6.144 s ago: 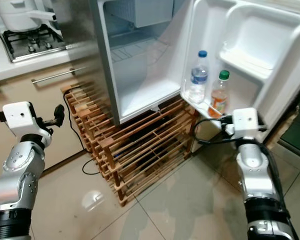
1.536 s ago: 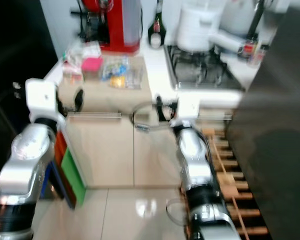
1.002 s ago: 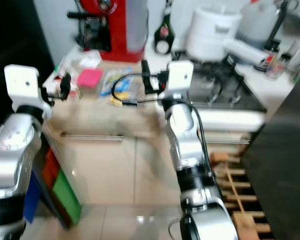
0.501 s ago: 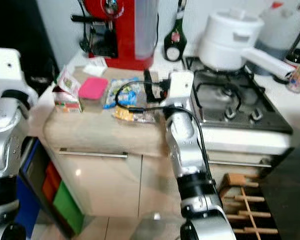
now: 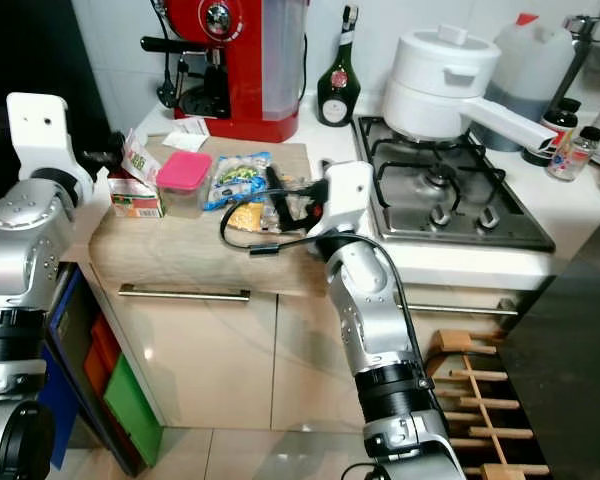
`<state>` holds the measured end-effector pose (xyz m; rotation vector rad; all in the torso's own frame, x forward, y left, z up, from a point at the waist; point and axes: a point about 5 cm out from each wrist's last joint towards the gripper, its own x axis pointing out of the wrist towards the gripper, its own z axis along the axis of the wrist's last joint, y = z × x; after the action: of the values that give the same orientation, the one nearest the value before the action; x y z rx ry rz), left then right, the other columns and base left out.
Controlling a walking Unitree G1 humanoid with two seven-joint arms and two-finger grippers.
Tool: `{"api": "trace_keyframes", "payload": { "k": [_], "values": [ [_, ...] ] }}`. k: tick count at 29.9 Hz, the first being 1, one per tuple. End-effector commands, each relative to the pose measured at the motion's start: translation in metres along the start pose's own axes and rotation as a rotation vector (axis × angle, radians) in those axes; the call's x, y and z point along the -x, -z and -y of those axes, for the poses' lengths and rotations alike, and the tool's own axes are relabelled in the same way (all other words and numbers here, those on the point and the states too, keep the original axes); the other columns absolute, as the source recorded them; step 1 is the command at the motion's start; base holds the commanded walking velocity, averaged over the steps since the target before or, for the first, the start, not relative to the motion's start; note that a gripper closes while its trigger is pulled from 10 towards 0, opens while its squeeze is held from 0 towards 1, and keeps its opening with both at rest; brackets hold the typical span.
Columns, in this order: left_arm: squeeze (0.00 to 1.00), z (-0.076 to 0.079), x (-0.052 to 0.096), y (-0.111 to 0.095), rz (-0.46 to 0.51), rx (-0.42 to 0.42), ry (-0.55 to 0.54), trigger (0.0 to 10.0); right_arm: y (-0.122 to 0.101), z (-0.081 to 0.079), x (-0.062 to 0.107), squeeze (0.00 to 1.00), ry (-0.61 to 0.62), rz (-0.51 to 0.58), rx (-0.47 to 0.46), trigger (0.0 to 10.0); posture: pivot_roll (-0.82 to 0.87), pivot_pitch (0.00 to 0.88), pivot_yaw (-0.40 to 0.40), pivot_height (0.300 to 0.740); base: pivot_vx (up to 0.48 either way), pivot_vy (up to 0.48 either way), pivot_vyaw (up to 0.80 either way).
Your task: Restocking fridge
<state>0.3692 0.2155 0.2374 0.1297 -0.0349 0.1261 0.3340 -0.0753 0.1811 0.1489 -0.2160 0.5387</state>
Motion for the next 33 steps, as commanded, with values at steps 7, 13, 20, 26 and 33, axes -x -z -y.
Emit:
{"api": "trace_keyframes", "payload": {
  "k": [7,13,20,26,33],
  "values": [
    [0.00,0.004,-0.014,-0.007,0.016,-0.035,0.013,10.0,-0.009,-0.005,0.004,0.00,-0.109,-0.008,-0.009,10.0,-0.02,0.000,0.004,0.740,0.000,0.000,0.00],
    [0.00,0.003,-0.023,0.005,-0.023,-0.040,0.019,10.0,-0.010,-0.014,0.006,0.00,-0.167,-0.023,-0.021,10.0,-0.02,0.000,0.004,0.740,0.000,0.000,0.00],
    [0.00,0.008,-0.025,0.019,-0.065,-0.022,0.025,4.2,-0.008,-0.020,0.008,0.00,-0.205,-0.048,-0.021,10.0,-0.03,0.000,0.006,0.740,0.000,0.000,0.00],
    [0.00,0.008,-0.028,0.020,-0.049,0.006,0.019,0.0,-0.008,-0.019,0.009,0.00,-0.212,-0.059,-0.017,10.0,-0.04,0.000,0.002,0.740,0.000,0.000,0.00],
    [0.00,0.012,-0.028,0.034,-0.087,0.062,0.056,0.0,-0.005,-0.017,0.008,0.00,-0.182,-0.078,-0.024,10.0,-0.05,0.000,0.005,0.740,0.000,0.000,0.00]
  ]
}}
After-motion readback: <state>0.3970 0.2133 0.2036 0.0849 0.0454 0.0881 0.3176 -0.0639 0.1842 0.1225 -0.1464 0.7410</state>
